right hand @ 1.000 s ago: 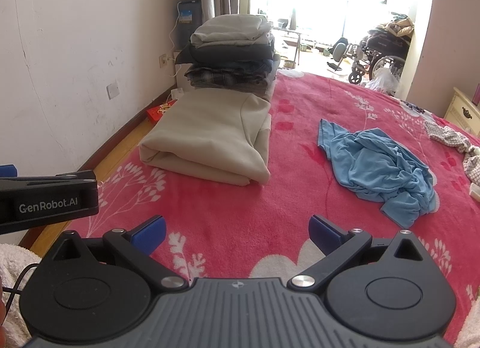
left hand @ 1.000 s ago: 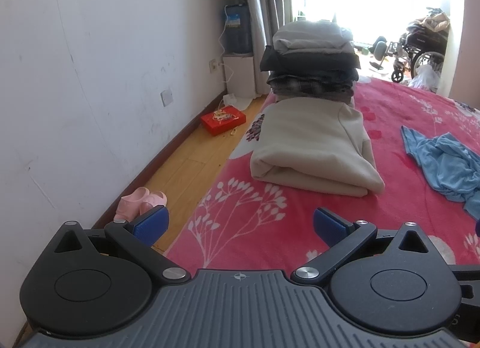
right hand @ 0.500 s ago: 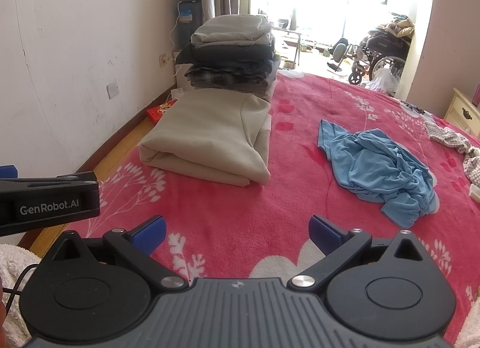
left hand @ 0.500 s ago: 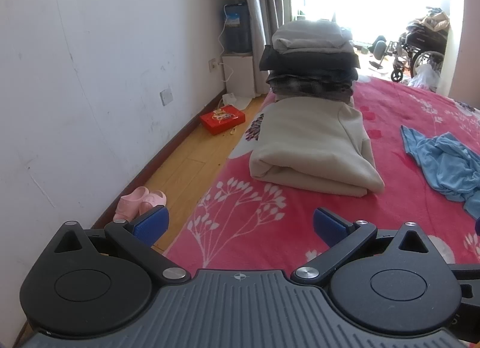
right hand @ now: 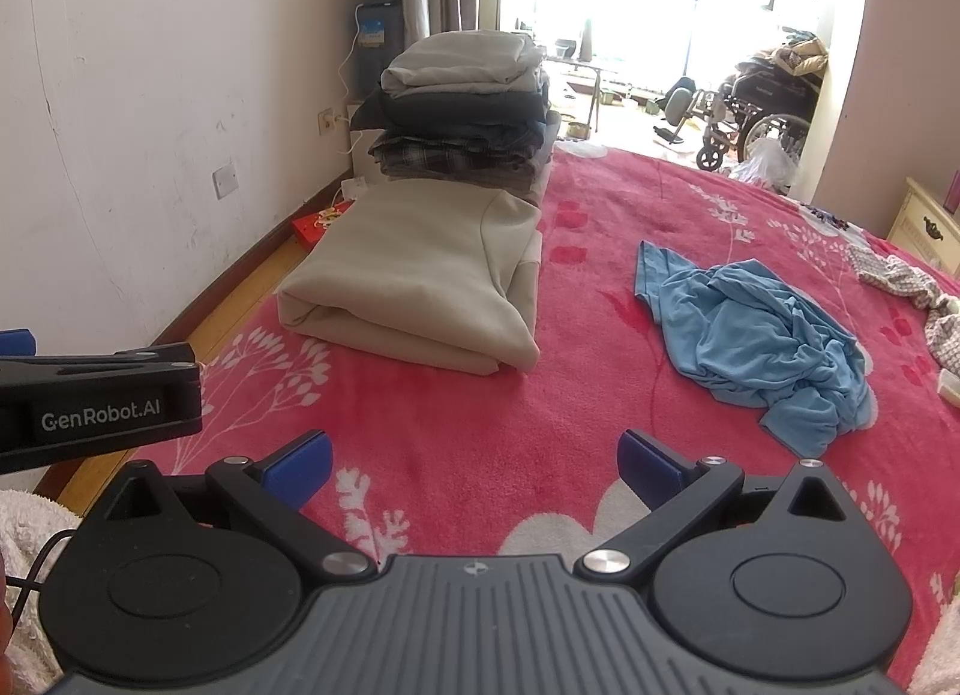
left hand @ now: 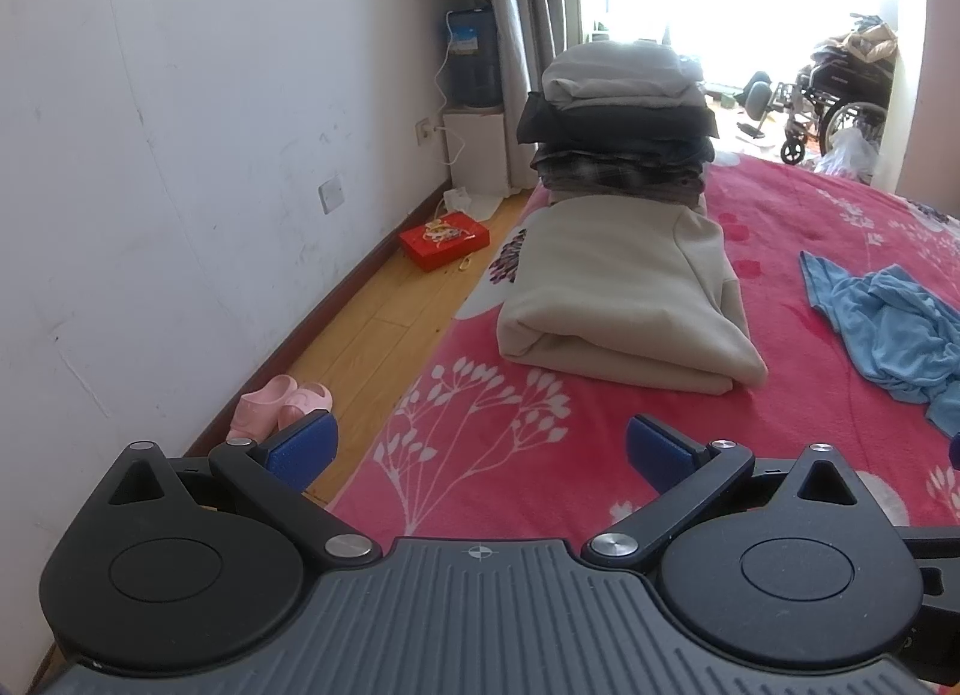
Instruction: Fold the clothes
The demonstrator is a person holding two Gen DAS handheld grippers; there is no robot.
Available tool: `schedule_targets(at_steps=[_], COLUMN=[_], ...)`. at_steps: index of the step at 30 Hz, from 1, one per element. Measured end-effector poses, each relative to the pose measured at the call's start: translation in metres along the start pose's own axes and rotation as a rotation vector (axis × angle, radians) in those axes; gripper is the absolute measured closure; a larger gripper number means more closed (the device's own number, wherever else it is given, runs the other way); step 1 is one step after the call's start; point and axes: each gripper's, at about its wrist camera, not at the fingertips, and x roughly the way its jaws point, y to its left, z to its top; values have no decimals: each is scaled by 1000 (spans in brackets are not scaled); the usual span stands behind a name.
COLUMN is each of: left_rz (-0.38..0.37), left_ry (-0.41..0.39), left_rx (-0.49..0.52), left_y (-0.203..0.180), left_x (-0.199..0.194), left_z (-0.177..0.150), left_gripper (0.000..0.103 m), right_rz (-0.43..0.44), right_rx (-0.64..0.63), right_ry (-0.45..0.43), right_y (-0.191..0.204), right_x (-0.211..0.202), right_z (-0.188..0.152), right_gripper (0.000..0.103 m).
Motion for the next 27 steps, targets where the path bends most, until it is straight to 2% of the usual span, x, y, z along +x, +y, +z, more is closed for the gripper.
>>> schedule_targets(at_steps=[27], left_rz=[-1], left_ry=[6], left_rx=[4], left_y=[0], left_x=[1], left_z=[-2], left_gripper=[0], right_rz=[0], right_rx=[4], right_ry=[2], right_y=[2], right_x=[0], right_z=[-2], right_gripper=[0])
